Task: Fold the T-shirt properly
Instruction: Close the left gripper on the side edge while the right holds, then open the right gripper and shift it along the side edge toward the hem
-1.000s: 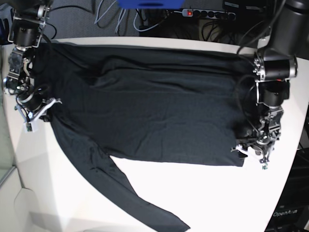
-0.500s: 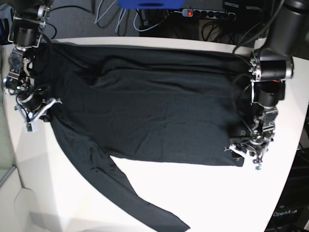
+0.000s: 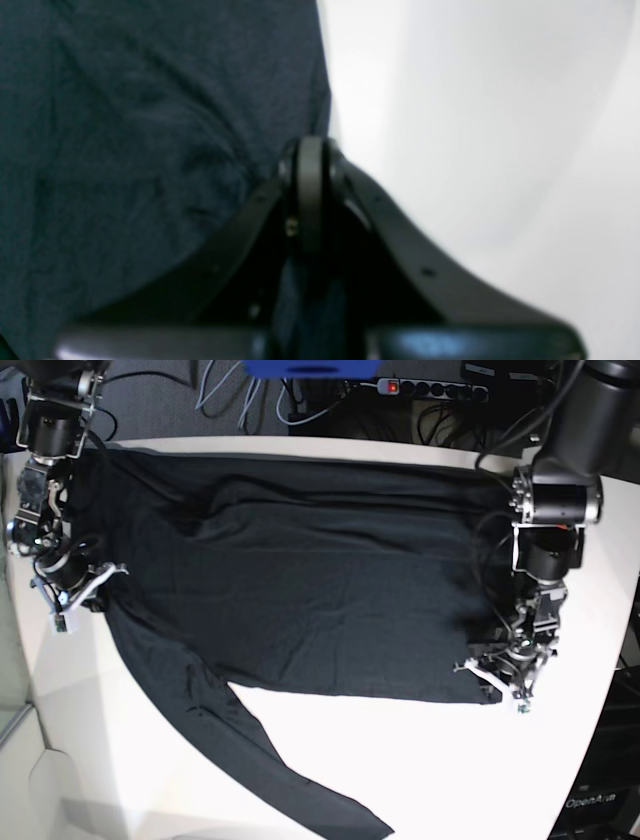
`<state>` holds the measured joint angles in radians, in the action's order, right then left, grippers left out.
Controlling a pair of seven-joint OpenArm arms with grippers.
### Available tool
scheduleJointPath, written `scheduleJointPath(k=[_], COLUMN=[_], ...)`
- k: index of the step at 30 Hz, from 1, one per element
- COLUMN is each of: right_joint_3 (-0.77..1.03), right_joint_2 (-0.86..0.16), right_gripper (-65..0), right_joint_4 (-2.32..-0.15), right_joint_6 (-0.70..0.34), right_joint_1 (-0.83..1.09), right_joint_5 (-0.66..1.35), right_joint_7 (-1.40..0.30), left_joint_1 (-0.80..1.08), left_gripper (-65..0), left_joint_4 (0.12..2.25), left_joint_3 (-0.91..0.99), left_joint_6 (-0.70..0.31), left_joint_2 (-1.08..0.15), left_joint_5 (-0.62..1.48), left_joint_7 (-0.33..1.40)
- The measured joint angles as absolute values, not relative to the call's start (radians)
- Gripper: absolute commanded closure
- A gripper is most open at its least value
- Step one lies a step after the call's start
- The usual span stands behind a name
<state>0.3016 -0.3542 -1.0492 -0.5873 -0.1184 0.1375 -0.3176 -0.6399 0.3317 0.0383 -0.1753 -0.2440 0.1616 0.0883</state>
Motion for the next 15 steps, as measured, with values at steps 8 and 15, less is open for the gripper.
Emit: scheduleJointPath(k=[8,15], right_joint_3=[0.302,0.302], right_joint_2=[-0.354,-0.354], right_gripper=[0.0,0.0], right_joint_4=[-1.063,-1.202], right_joint_6=[-0.587,-0.587], right_joint_1=[-0.117,-0.096], right_joint_5=[0.135,0.134], right_joint_7=[-0.324,-0.321], left_joint_1=[-0.635,-0.630], left_gripper=[0.0,0.0], left_joint_4=[0.334,0.342], left_joint_3=[0.038,0.038], left_joint_6=[-0.176,-0.180], left_joint_2=[-0.247,-0.247], left_joint_5=[0.165,0.165], left_joint_7=[0.085,0.093])
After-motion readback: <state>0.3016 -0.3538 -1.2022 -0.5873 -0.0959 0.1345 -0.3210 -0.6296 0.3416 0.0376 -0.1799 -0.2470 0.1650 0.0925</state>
